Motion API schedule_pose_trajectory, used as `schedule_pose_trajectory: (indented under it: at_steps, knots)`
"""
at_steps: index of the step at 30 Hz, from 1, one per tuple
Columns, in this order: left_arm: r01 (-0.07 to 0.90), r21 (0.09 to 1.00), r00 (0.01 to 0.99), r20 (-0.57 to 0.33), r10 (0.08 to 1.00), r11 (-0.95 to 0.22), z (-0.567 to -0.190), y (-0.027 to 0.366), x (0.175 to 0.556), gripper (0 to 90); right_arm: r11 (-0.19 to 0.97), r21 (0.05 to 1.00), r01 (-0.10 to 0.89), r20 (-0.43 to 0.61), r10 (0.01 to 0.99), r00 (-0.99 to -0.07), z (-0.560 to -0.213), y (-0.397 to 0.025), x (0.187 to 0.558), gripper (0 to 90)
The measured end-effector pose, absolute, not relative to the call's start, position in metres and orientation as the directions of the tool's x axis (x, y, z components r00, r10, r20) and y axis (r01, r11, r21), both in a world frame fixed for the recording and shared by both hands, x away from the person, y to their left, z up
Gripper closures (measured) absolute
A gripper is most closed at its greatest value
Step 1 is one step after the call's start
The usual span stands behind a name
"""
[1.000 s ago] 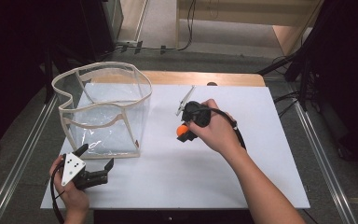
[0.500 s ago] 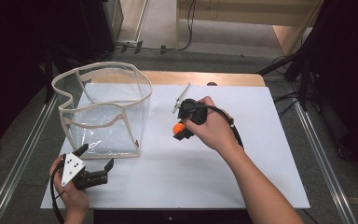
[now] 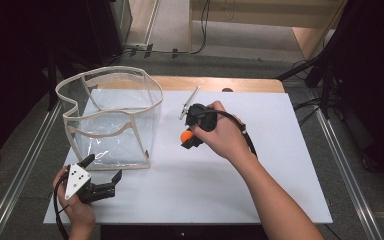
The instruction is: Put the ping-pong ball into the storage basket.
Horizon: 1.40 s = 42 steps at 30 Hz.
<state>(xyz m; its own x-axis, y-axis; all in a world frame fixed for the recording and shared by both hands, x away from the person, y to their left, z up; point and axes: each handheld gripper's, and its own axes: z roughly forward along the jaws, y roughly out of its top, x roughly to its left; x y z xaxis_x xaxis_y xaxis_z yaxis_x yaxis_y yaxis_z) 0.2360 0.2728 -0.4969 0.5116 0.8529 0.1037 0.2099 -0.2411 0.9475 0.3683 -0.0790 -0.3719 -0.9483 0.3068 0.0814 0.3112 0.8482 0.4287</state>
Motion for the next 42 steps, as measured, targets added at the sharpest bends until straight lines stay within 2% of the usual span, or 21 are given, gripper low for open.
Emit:
schedule_pose_trajectory:
  at_steps: [42]
  knots:
    - [0.211,0.948,0.511,0.101,0.854,-0.238,-0.497,0.273,0.236,0.0,0.856,0.430,0.287,0.073,0.284,-0.956,-0.342,-0.059,0.382,47.8]
